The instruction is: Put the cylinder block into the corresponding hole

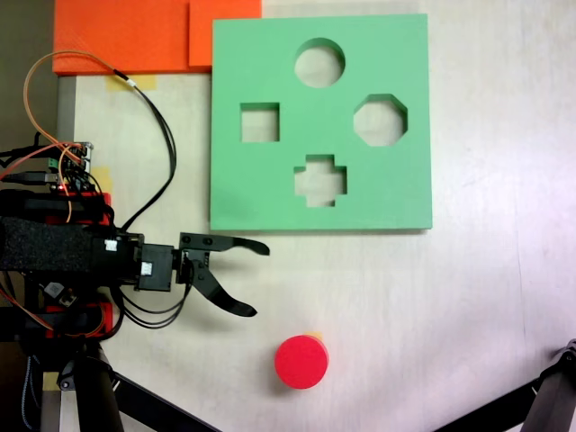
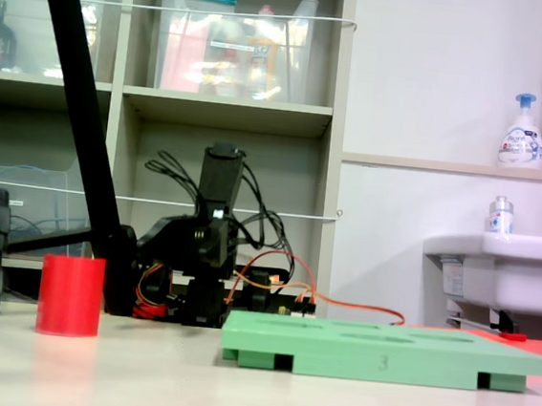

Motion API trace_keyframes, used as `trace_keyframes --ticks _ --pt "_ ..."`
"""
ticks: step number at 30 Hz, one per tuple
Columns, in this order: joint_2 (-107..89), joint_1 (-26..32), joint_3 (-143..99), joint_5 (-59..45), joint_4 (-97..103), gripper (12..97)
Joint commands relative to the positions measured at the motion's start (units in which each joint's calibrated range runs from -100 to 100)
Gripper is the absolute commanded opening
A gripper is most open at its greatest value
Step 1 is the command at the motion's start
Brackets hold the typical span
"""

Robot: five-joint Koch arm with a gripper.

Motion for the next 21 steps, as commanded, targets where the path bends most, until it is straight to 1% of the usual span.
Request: trace_keyframes --ticks 1,5,9,11,13,16,18,21 --pt "-0.5 -0.3 -1.2 -0.3 5.1 52.7" --pt "-0.5 -1.1 -1.2 -3.5 11.6 67.4" --pt "-0.5 -2.1 -1.2 -5.3 17.1 80.1" --pt "-0.5 -3.2 -1.2 -5.5 21.0 81.3" --pt "5.2 -4.0 -1.2 -5.5 25.8 81.5" --pt "21.4 -4.9 -1.2 -5.4 36.4 82.8" --pt "34.4 -4.9 -1.2 -5.4 43.2 89.0" --pt "50.0 -5.1 -1.2 -5.3 53.2 89.4"
